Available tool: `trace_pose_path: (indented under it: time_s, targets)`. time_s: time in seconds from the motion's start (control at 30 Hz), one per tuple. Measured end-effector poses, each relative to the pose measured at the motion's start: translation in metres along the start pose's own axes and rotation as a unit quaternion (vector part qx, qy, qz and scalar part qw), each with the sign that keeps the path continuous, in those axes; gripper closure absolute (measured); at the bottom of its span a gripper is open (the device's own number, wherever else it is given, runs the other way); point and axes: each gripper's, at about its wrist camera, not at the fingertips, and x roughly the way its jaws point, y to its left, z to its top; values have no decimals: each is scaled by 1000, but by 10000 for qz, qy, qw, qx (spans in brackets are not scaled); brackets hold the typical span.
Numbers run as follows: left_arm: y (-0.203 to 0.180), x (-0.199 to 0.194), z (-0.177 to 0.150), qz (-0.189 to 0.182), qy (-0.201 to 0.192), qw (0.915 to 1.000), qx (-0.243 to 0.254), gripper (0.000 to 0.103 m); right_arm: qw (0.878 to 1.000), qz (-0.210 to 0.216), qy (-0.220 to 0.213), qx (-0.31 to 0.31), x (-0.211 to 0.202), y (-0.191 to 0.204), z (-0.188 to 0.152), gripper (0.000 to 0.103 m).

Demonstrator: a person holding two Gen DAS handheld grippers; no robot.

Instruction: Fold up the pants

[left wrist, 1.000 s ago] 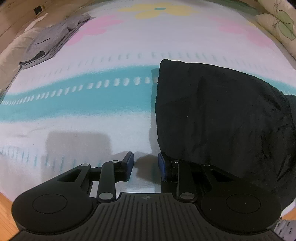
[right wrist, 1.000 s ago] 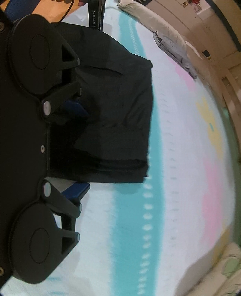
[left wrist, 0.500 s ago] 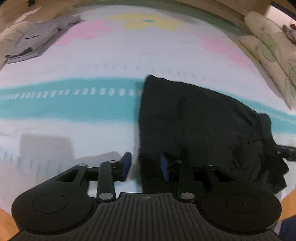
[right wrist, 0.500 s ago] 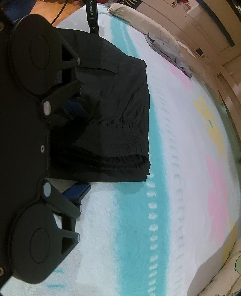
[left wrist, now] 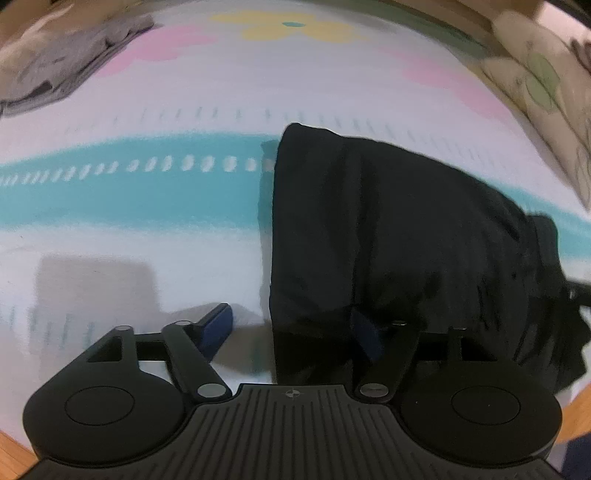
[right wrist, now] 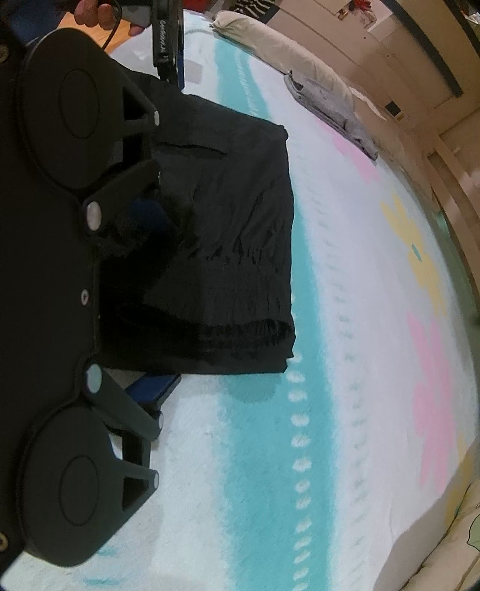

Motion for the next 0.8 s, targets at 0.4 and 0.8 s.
trace_pose_path:
  time_s: [0.4, 0.8]
  targets:
    - [-22, 18, 16, -78, -218, 9993, 292, 53, 9980, 558, -178, 258, 16, -4, 8, 67]
    - [-46, -8, 12, 292, -548, 9974, 375, 91, 9959, 110, -447, -774, -13, 53, 20, 76]
